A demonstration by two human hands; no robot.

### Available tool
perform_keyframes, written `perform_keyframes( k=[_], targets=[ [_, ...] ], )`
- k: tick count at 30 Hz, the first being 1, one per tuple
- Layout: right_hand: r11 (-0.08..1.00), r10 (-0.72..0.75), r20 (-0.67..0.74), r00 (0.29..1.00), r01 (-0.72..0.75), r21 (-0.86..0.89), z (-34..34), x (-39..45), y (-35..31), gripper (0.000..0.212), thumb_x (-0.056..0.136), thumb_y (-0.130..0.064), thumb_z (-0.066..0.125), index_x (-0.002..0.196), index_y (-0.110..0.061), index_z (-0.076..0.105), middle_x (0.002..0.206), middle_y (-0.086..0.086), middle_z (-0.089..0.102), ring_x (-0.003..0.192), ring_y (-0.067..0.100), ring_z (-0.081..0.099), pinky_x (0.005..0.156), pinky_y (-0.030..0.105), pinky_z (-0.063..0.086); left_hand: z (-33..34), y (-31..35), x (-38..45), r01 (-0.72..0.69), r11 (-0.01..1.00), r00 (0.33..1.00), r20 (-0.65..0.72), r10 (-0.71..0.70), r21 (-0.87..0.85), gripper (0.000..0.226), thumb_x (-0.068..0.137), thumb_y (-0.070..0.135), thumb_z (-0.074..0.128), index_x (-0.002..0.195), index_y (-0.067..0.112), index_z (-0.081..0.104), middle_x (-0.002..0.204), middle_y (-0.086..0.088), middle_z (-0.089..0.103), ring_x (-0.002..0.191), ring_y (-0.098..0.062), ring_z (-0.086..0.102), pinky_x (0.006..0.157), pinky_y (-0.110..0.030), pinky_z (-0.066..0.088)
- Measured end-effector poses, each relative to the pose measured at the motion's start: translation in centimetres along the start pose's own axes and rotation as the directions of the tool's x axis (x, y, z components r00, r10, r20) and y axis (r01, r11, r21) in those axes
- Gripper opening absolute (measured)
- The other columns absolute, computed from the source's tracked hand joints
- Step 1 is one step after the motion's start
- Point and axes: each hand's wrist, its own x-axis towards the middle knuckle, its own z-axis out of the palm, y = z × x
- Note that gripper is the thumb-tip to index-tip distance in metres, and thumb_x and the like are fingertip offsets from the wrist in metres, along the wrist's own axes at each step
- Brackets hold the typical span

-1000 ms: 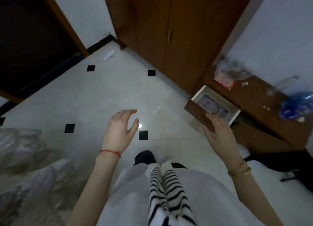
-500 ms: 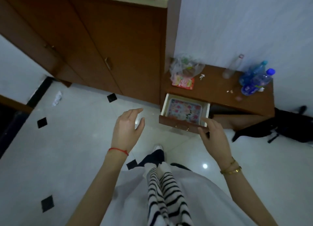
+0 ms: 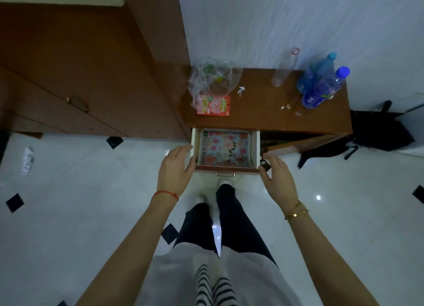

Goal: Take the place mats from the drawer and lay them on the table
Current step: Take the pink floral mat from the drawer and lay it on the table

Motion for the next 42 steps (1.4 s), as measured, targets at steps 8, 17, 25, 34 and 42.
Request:
perform_keyframes(
  k=[8, 17, 25, 34, 42],
  targets=[
    [0.995, 0.087, 0.114, 0.99, -0.092, 0.04, 7.6, 8.1, 7.5, 0.037, 0.097, -0.016, 0.056, 0.132, -0.005, 0.053, 0.111, 0.014, 0.061, 0.101, 0.027, 0.058, 0.086, 0.029, 0.048, 11.5, -4.7, 6.4, 0.115, 0.993, 0.988, 0.096, -0.117, 0.032, 0.027, 0.09, 0.008, 0.061, 0.117, 0.002, 0.063, 0.109, -0.018, 0.066, 0.098, -0.034, 0.062, 0.087, -0.037, 0.051],
    [0.987, 0.125, 0.239, 0.963, -0.144, 0.065, 19.3, 15.2, 14.4, 0.04, 0.097, -0.015, 0.055, 0.135, -0.002, 0.05, 0.128, 0.018, 0.057, 0.115, 0.033, 0.056, 0.093, 0.033, 0.047, 24.0, -13.9, 10.8, 0.295, 0.952, 0.917, 0.257, -0.304, 0.076, 0.036, 0.095, 0.017, 0.056, 0.127, 0.001, 0.057, 0.12, -0.02, 0.062, 0.108, -0.034, 0.059, 0.093, -0.039, 0.05],
    [0.976, 0.195, 0.311, 0.93, -0.217, 0.035, 25.6, 19.3, 18.4, 0.046, 0.096, -0.019, 0.057, 0.137, -0.001, 0.046, 0.132, 0.022, 0.054, 0.114, 0.036, 0.058, 0.093, 0.039, 0.048, 30.4, -17.0, 12.5, 0.342, 0.907, 0.844, 0.343, -0.412, 0.248, 0.037, 0.096, 0.025, 0.052, 0.122, -0.001, 0.056, 0.112, -0.024, 0.062, 0.097, -0.039, 0.061, 0.075, -0.041, 0.05],
    [0.897, 0.4, 0.376, 0.836, -0.442, 0.028, 29.0, 20.8, 19.7, 0.052, 0.096, -0.024, 0.057, 0.135, 0.005, 0.039, 0.134, 0.024, 0.051, 0.123, 0.037, 0.05, 0.1, 0.035, 0.043, 33.1, -17.8, 12.8, 0.443, 0.818, 0.729, 0.385, -0.566, 0.366, 0.039, 0.098, 0.033, 0.048, 0.102, -0.005, 0.057, 0.1, -0.023, 0.066, 0.089, -0.035, 0.066, 0.07, -0.037, 0.051],
    [0.828, 0.508, 0.436, 0.743, -0.56, -0.011, 30.3, 20.6, 20.0, 0.056, 0.098, -0.028, 0.055, 0.135, 0.008, 0.035, 0.135, 0.026, 0.051, 0.123, 0.038, 0.053, 0.095, 0.034, 0.045, 33.6, -18.6, 12.7, 0.511, 0.79, 0.691, 0.385, -0.612, 0.339, 0.036, 0.096, 0.03, 0.054, 0.107, -0.005, 0.058, 0.105, -0.022, 0.066, 0.094, -0.036, 0.066, 0.077, -0.039, 0.053]
  ],
)
